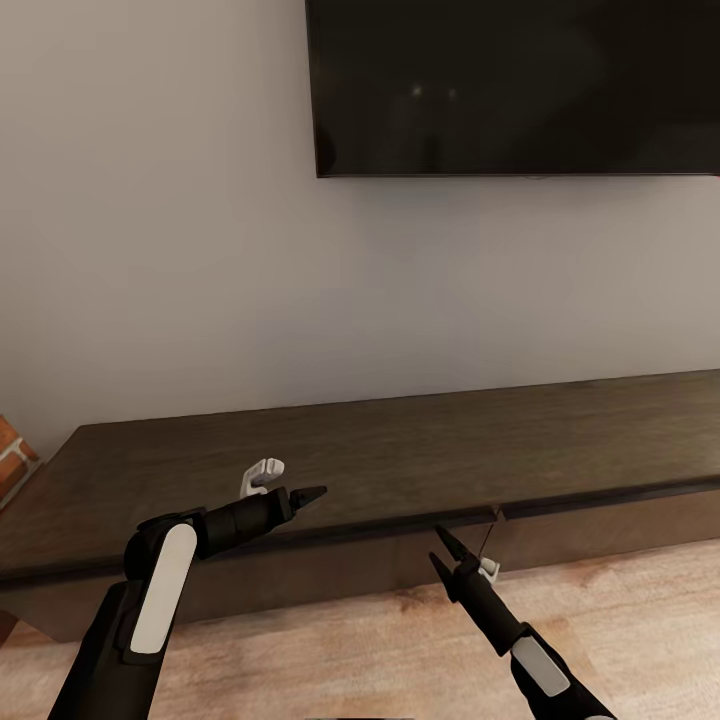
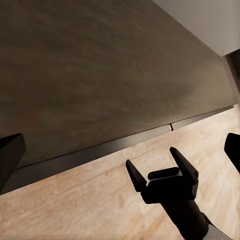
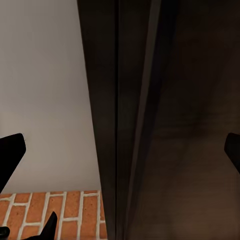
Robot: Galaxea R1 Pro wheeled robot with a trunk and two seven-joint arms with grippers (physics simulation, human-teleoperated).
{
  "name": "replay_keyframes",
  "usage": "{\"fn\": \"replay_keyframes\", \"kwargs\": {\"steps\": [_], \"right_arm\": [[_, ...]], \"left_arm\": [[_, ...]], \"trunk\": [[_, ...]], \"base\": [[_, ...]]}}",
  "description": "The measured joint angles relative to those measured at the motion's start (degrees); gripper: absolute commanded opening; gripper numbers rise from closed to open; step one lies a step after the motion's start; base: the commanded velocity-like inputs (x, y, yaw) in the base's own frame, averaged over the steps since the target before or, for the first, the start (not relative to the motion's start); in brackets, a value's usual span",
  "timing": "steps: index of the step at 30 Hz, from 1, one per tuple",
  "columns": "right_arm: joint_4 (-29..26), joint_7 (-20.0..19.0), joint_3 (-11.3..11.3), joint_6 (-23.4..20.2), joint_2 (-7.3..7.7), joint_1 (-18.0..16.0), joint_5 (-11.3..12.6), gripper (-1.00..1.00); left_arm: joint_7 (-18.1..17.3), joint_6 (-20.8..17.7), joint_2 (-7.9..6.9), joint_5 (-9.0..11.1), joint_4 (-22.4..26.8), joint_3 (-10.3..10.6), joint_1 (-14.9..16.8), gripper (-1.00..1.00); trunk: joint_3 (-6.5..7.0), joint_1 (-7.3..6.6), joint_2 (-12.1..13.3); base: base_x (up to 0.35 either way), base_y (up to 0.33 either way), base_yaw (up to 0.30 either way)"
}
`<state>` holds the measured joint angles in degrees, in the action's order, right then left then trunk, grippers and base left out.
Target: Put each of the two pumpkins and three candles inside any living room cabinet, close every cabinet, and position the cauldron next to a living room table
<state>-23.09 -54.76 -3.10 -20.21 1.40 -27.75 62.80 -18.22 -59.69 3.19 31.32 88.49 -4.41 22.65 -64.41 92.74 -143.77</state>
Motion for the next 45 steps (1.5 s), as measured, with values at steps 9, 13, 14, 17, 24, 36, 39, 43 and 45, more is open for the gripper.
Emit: {"fn": "replay_keyframes", "kwargs": {"steps": [9, 13, 14, 17, 24, 36, 39, 43, 45], "right_arm": [[0.0, -0.2, 0.1, 0.9, -0.29, 0.0, 0.1, 1.0], [0.0, -0.1, -0.1, 1.1, -0.37, 0.0, 0.2, 1.0], [0.0, -0.1, -0.1, 1.1, -0.36, 0.0, 0.3, 1.0], [0.1, 0.0, -0.1, 1.1, -0.23, 0.0, 0.3, 1.0], [0.0, 0.0, -0.4, 1.2, -0.29, 0.0, 0.4, 1.0], [0.0, 0.0, -0.5, 5.4, -0.61, 0.1, 0.5, 1.0], [0.0, -0.1, -0.5, 5.6, -0.66, 0.1, 0.6, 1.0], [0.0, -0.1, -0.5, 5.6, -0.55, 0.1, 0.6, 1.0], [0.0, -0.2, -0.5, 5.6, -0.51, 0.1, 0.6, 1.0]], "left_arm": [[0.0, 0.0, 0.0, 0.0, 0.0, 0.0, 0.0, 1.0], [0.0, 0.0, 0.0, 0.0, 0.0, 0.0, 0.0, 1.0], [0.0, 0.0, 0.0, 0.0, 0.0, 0.0, 0.0, 1.0], [0.0, 0.0, 0.0, 0.0, 0.0, 0.0, 0.0, 1.0], [0.0, 0.0, 0.0, 0.0, 0.0, 0.0, 0.0, 1.0], [0.0, 0.0, 0.0, 0.0, -0.1, -0.1, 0.1, 1.0], [0.0, 0.0, 0.0, 0.0, 0.0, -0.1, 0.1, 1.0], [0.0, 0.0, 0.0, 0.0, 0.0, -0.1, 0.0, 1.0], [0.0, 0.0, 0.0, 0.0, 0.0, 0.0, 0.0, 1.0]], "trunk": [[0.0, 0.0, 0.0], [0.0, 0.0, 0.0], [0.0, 0.0, 0.0], [0.0, 0.0, 0.0], [0.0, 0.0, 0.0], [0.0, 0.0, 0.0], [0.0, 0.0, 0.0], [0.0, 0.0, 0.0], [0.0, 0.0, 0.0]], "base": [[0.0, 0.0, 0.0], [0.0, 0.0, 0.0], [0.0, 0.0, 0.0], [0.0, 0.0, 0.0], [0.0, 0.0, 0.0], [0.0, 0.0, 0.0], [0.0, 0.0, 0.0], [0.0, 0.0, 0.0], [0.0, 0.0, 0.0]]}}
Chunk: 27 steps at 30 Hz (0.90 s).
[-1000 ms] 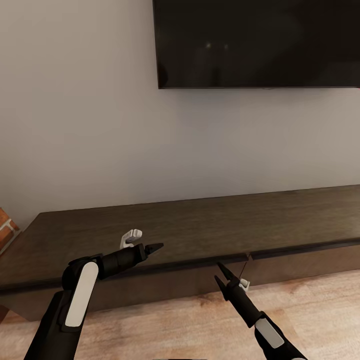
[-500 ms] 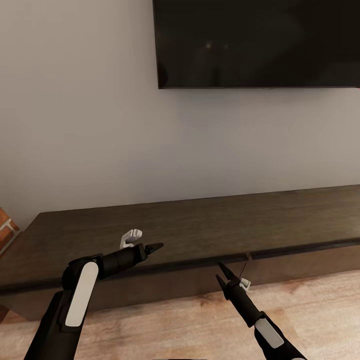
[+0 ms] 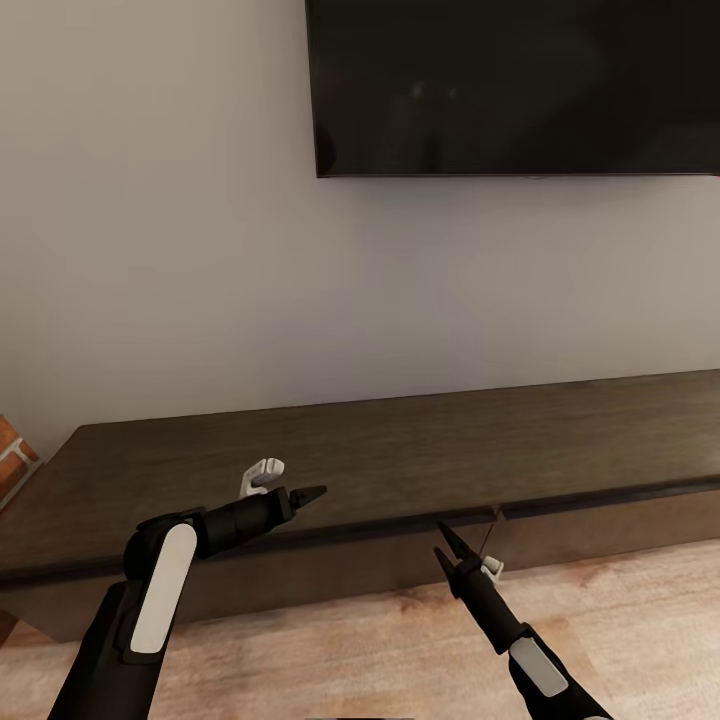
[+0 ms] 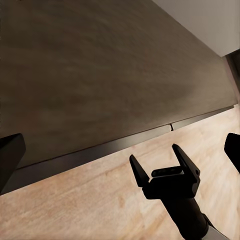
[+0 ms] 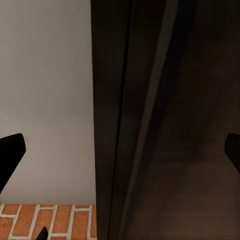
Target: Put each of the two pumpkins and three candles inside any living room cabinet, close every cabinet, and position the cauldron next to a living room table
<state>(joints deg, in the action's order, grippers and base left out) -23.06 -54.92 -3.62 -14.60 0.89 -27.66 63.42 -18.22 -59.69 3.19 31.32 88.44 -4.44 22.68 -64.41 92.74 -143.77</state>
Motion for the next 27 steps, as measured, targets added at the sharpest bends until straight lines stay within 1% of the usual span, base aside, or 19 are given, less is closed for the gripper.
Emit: {"fn": "replay_keyframes", "kwargs": {"steps": [1, 3, 11, 14, 18, 21, 27], "right_arm": [[0.0, -0.1, 0.0, 0.0, 0.03, 0.0, 0.0, 1.0], [0.0, -0.2, 0.1, -0.2, 0.1, 0.0, 0.0, 1.0], [0.0, -0.4, 0.3, -0.6, 0.16, 0.0, 0.1, 1.0], [0.0, -0.5, 0.4, -0.6, 0.16, 0.0, 0.1, 1.0], [0.0, -0.6, 0.5, -0.7, 0.17, 0.0, 0.0, 1.0], [0.0, -0.6, 0.5, -0.7, 0.22, 0.0, 0.0, 1.0], [0.0, -0.6, 0.5, -0.7, 0.25, 0.0, 0.0, 1.0]], "left_arm": [[0.0, 0.0, 0.0, 0.0, 0.0, 0.0, 0.0, 1.0], [0.0, 0.0, 0.0, 0.0, 0.0, 0.0, 0.0, 1.0], [0.0, 0.0, 0.0, 0.0, 0.0, 0.0, 0.0, 1.0], [0.0, 0.0, 0.0, 0.0, 0.0, 0.0, 0.0, 1.0], [0.0, 0.0, 0.0, 0.0, 0.0, 0.0, 0.0, 1.0], [0.0, 0.0, 0.0, 0.0, 0.0, 0.0, 0.0, 1.0], [0.0, 0.0, 0.0, 0.0, 0.0, 0.0, 0.0, 1.0]], "trunk": [[0.0, 0.0, 0.0], [-0.44, 0.05, 0.0], [-0.44, 0.05, 0.0], [-1.1, 0.13, -0.1], [-1.11, 0.13, -0.1], [-1.77, 0.21, -0.1], [-1.77, 0.21, -0.1]], "base": [[0.0, 0.0, 0.0], [0.0, 0.0, 0.0], [0.0, 0.0, 0.0], [0.0, 0.0, 0.0], [0.0, 0.0, 0.0], [0.0, 0.0, 0.0], [0.0, 0.0, 0.0]]}}
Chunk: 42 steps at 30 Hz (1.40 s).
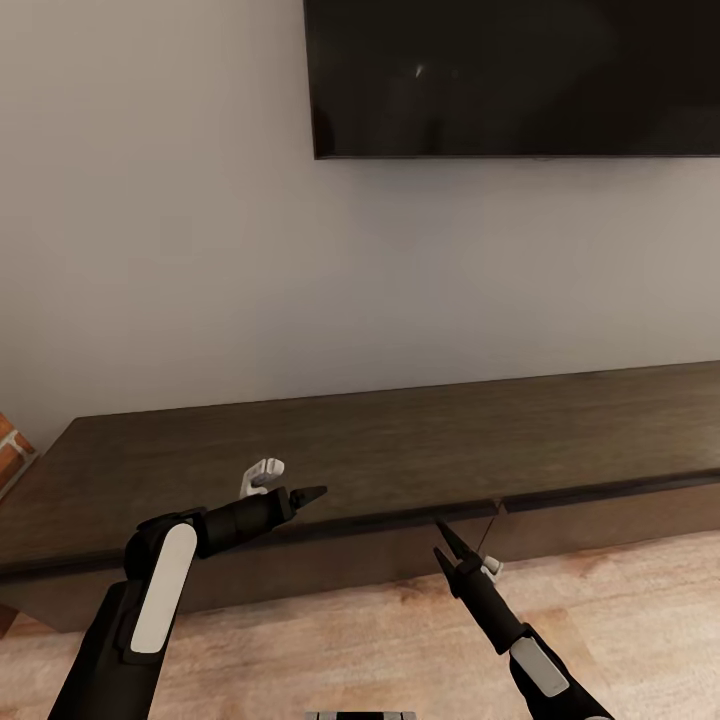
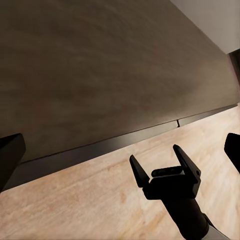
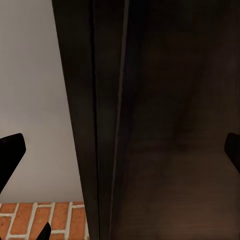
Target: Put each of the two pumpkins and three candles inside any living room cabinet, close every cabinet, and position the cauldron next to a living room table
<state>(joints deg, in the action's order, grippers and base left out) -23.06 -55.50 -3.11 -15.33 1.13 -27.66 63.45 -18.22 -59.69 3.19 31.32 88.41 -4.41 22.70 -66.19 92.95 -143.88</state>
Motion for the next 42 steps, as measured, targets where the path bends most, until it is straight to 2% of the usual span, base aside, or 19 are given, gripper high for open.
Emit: {"fn": "replay_keyframes", "kwargs": {"steps": [42], "right_arm": [[0.0, 0.1, 0.1, 0.0, -0.08, 0.0, -0.4, 1.0]], "left_arm": [[0.1, 0.0, 0.0, -0.1, 0.0, 0.0, 0.0, 1.0]], "trunk": [[0.0, 0.0, 0.0]], "base": [[0.04, 0.001, 0.0]]}}
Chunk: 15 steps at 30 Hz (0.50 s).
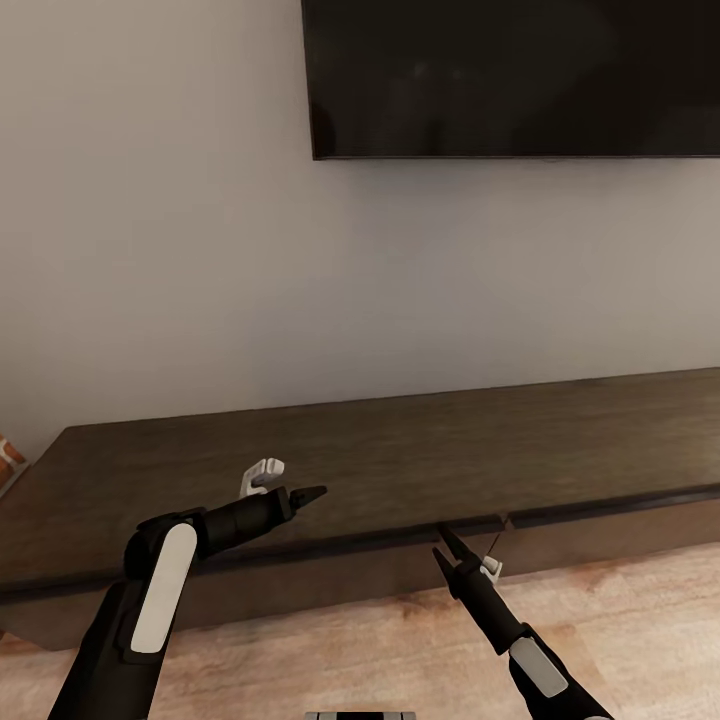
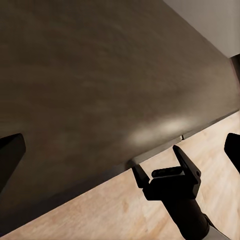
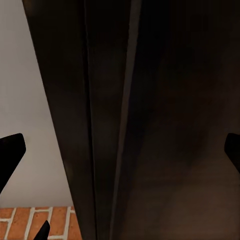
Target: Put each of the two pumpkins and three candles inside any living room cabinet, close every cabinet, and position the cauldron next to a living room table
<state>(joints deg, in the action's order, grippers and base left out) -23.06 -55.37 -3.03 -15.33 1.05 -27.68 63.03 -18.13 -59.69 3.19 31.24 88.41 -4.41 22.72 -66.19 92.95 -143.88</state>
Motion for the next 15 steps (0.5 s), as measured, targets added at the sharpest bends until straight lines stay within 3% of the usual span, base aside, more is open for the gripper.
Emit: {"fn": "replay_keyframes", "kwargs": {"steps": [1, 2, 15], "right_arm": [[0.0, 0.0, 0.0, 0.0, 0.0, 0.0, 0.0, 1.0], [0.0, 0.0, 0.0, 0.0, 0.0, 0.0, 0.0, -1.0], [0.1, 0.6, 0.0, 0.7, 0.11, 0.1, -0.8, -1.0]], "left_arm": [[0.0, 0.0, 0.0, 0.0, 0.0, 0.0, 0.0, 1.0], [0.0, 0.0, 0.0, 0.0, 0.0, 0.0, 0.0, 1.0], [0.0, 0.0, 0.0, 0.0, 0.0, 0.0, 0.0, 1.0]], "trunk": [[0.0, 0.0, 0.0], [0.0, 0.0, 0.0], [-0.01, 0.01, 0.0]], "base": [[0.0, 0.0, 0.0], [0.0, 0.0, 0.0], [0.0, 0.0, 0.0]]}}
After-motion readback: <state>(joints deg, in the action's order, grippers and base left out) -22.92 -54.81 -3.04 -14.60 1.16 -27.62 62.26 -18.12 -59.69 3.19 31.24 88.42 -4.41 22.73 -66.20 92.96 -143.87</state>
